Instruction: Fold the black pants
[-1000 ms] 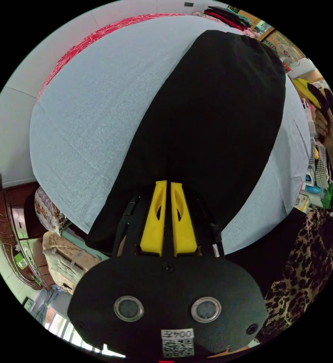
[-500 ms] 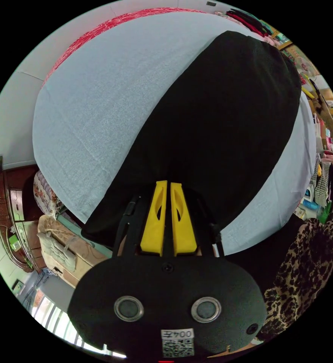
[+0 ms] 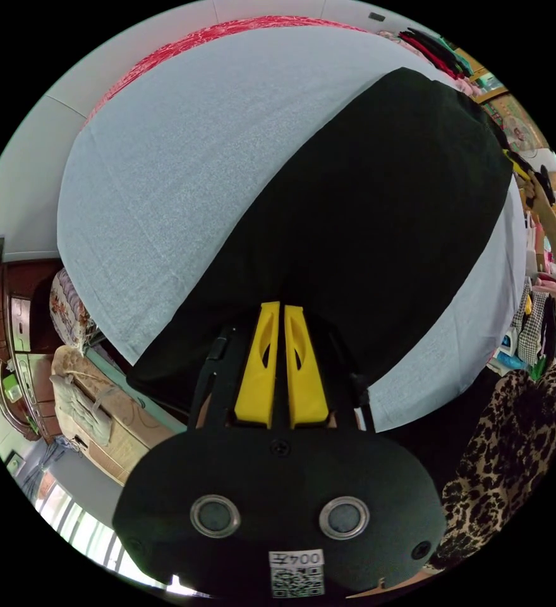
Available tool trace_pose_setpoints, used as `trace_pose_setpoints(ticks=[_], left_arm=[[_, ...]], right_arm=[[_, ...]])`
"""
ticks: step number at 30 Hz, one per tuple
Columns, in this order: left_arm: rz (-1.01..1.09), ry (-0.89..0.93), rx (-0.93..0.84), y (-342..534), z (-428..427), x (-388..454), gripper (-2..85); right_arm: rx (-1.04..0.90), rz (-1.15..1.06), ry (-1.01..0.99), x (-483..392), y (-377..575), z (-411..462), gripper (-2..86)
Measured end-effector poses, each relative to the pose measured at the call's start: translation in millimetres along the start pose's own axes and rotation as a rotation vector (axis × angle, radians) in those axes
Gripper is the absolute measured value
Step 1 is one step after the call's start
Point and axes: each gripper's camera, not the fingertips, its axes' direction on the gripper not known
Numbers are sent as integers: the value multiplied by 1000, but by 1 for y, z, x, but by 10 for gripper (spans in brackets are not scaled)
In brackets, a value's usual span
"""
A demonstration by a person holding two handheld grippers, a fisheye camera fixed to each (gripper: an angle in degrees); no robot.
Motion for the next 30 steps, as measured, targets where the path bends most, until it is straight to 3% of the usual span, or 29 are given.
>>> trace_pose_setpoints(ticks=[4, 8, 13, 19, 22, 26, 30], left_arm=[[-7, 8, 6, 5, 1, -5, 10], [0, -1, 0, 7, 1, -7, 9], [11, 3, 10, 13, 2, -15, 10], [27, -30, 14, 19, 4, -19, 12], [36, -68, 28, 25, 4, -19, 13], [76, -104, 61, 34, 5, -22, 15], [143, -60, 110, 44, 6, -42, 17]], right_arm=[[-7, 9, -57, 4, 8, 16, 101], [28, -37, 54, -17, 33, -8, 123], [19, -286, 71, -93, 115, 0, 115], [-142, -569, 64, -210, 226, 99, 111], [-218, -650, 162, -242, 270, 154, 119], [-130, -765, 430, -263, 310, 191, 121], [-175, -652, 404, -263, 308, 187, 111]])
